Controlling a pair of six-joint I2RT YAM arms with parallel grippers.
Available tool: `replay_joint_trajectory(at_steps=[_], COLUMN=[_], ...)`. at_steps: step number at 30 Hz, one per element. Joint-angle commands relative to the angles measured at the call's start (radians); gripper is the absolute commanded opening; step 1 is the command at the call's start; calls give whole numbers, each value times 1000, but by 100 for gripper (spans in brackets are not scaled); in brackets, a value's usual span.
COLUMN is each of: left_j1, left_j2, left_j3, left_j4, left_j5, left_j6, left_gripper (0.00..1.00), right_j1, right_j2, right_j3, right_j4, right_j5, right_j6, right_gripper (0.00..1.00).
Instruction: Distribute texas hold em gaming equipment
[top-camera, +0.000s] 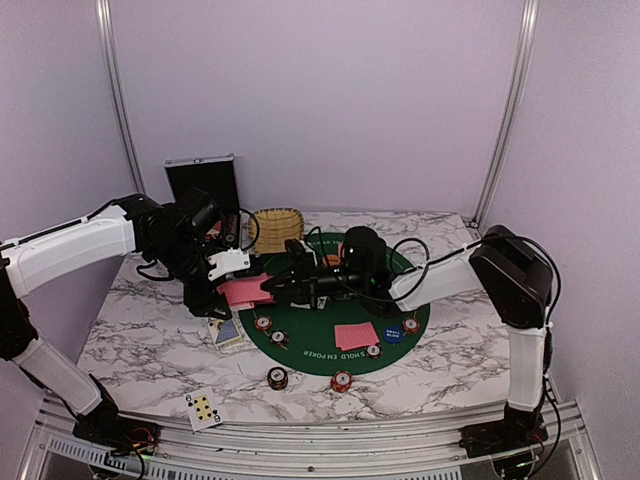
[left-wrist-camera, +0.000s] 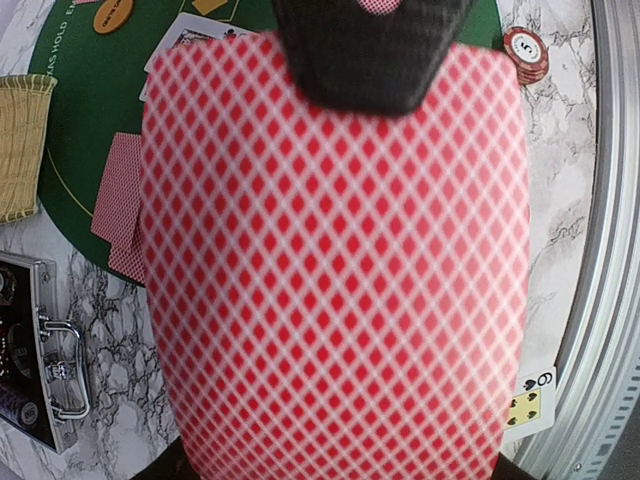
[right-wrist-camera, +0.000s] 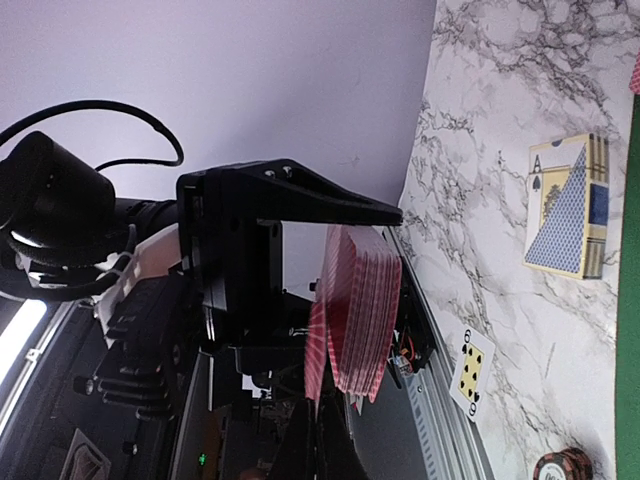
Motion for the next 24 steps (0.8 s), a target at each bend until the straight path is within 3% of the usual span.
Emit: replay_joint_trajectory(at_steps=[1, 4, 7, 9, 12, 18, 20, 24], left_j1=[2, 2, 2, 2, 2, 2, 2, 2], left_j2=[-16, -15, -15, -14, -12, -16, -18, -20], left_j3=[1, -3, -4, -4, -3, -6, -9, -16], left_j4=[5, 5, 4, 5, 5, 5, 3, 5], left_j5=[-4, -8, -7, -6, -6, -4, -4, -5], left_j6=[7, 9, 9, 7, 6, 4, 4, 4], left_gripper=[1, 1, 1, 1, 1, 1, 1, 1], right_j1=[-76, -128, -173, -178, -165, -85, -41, 22], right_j2=[-137, -212, -258, -259, -226, -158, -125, -80], right_j3=[-36, -15, 108, 244, 398, 510, 524, 501], right_j4=[-129, -385, -791, -1116, -1392, -1539, -1543, -1476], right_j5=[-15, -7, 81, 255, 533, 1034, 1209, 1408], right_j6=[-126, -314, -635, -910, -1137, -1382, -1446, -1573], right_gripper=[0, 0, 0, 0, 0, 0, 0, 0])
